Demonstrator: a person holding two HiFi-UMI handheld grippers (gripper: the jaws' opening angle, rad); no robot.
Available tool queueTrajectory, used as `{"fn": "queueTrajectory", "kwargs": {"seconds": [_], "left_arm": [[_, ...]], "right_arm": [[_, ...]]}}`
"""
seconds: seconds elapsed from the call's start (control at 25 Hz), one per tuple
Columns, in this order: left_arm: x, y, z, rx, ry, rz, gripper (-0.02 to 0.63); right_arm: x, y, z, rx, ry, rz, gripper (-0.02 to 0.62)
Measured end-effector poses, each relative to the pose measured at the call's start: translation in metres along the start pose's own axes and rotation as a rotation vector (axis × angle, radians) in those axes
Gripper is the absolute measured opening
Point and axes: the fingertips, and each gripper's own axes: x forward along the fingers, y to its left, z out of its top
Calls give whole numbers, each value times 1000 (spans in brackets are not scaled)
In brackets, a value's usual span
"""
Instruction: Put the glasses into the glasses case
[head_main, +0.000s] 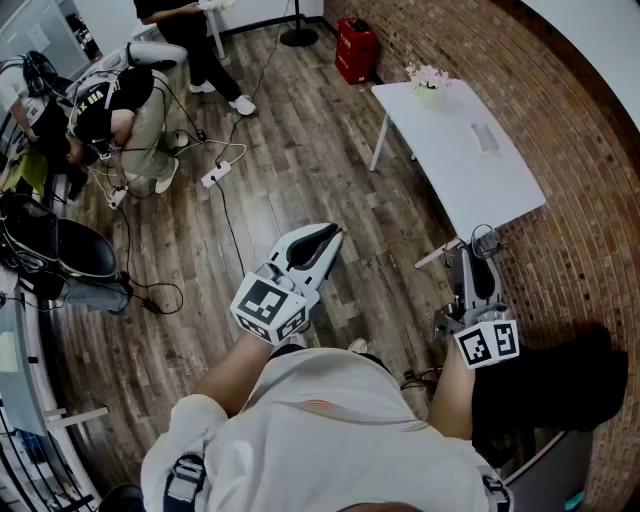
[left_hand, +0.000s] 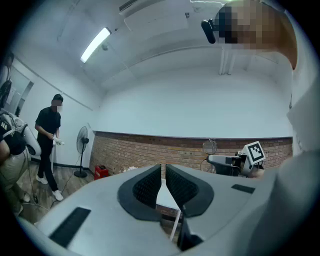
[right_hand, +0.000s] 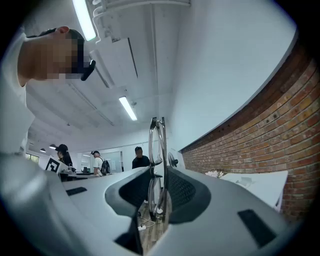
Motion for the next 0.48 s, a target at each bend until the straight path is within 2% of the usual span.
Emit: {"fn": "queueTrajectory", "kwargs": {"seconds": [0.48], "left_arm": [[0, 6, 3, -4, 29, 10, 38]], "right_arm": [[3, 5, -4, -10, 14, -12, 149]]}}
